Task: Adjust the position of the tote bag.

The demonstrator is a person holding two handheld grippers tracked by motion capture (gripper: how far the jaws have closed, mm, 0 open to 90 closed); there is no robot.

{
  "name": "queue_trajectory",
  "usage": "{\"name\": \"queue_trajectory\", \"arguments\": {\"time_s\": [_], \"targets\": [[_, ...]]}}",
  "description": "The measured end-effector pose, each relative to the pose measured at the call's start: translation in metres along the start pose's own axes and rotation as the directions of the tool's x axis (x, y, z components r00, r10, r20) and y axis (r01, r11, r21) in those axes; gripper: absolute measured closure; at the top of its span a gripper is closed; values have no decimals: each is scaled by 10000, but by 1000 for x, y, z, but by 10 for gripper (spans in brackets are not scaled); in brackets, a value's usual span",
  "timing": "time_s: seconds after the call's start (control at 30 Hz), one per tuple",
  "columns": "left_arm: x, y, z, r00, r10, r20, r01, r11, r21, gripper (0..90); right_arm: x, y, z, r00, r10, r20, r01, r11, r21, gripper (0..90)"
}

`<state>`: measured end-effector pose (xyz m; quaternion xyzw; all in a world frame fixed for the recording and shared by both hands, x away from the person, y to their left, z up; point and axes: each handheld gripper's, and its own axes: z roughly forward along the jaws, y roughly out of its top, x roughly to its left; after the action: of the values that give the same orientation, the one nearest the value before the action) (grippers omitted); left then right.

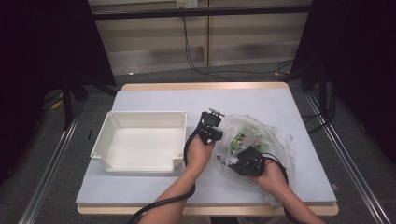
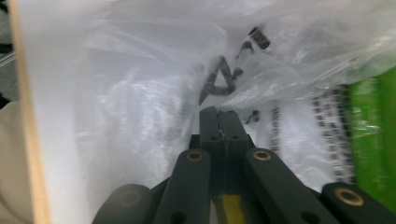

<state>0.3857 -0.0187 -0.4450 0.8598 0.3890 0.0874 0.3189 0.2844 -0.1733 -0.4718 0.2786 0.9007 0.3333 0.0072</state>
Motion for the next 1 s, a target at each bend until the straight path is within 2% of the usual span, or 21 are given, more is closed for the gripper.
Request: {"name": "queue_trajectory", "arguments": {"time_s": [0.07,0.1,0.13,0.27,0.3,0.37,0.4,0.47,0.5,0.53,0.63,0.7,0.73,0.77,0.83,1.0], "targets": [[0,-1,-1,10000,-8,-74,8,10000,-6,831,0,-1,-3,9996,167,205,-167,9999,-34,895],[0,-1,-2,10000,21,2,-21,10000,0,831,-2,-1,-6,9992,240,308,-233,9994,-250,848],[0,-1,-2,10000,56,4,-56,10000,-48,831,-5,-1,-8,9979,529,385,-511,9977,-442,812],[0,0,-5,10000,-14,-59,13,9998,-189,831,-16,0,-20,9882,1177,976,-1092,9901,-883,720],[0,0,-7,9999,95,-99,-97,9998,-159,831,-19,1,-21,9856,1282,1100,-1173,9880,-1001,709],[0,0,-8,9997,177,-183,-180,9997,-144,831,-22,3,-24,9803,1622,1131,-1503,9829,-1065,671],[0,0,-9,9997,128,-192,-132,9997,-194,831,-24,4,-24,9791,1586,1273,-1445,9830,-1129,672],[0,-1,-10,9998,87,-163,-91,9996,-261,831,-25,7,-24,9782,1456,1478,-1346,9875,-817,659],[0,-1,-10,9998,51,-167,-55,9997,-226,831,-27,7,-23,9781,1449,1493,-1335,9875,-839,636],[1,-2,-10,9999,49,-154,-53,9996,-286,831,-28,7,-23,9779,1590,1358,-1467,9845,-962,631],[2,-2,-11,9998,118,-175,-122,9996,-240,830,-28,10,-19,9826,1548,1023,-1417,9820,-1249,632],[2,-2,-12,9997,133,-199,-137,9997,-215,830,-26,14,-14,9848,1521,836,-1411,9822,-1241,648],[2,-2,-11,9998,96,-157,-99,9997,-224,830,-25,15,-12,9867,1429,775,-1330,9838,-1202,688],[2,-2,-11,9997,109,-232,-113,9998,-180,830,-23,17,-8,9882,1364,698,-1283,9856,-1101,801],[2,-2,-10,9998,77,-207,-80,9999,-115,828,-20,21,-1,9933,1054,468,-1007,9905,-933,882],[2,-4,-5,9993,24,-369,-23,10000,28,828,-9,26,16,9989,375,281,-365,9987,-357,900]]}}
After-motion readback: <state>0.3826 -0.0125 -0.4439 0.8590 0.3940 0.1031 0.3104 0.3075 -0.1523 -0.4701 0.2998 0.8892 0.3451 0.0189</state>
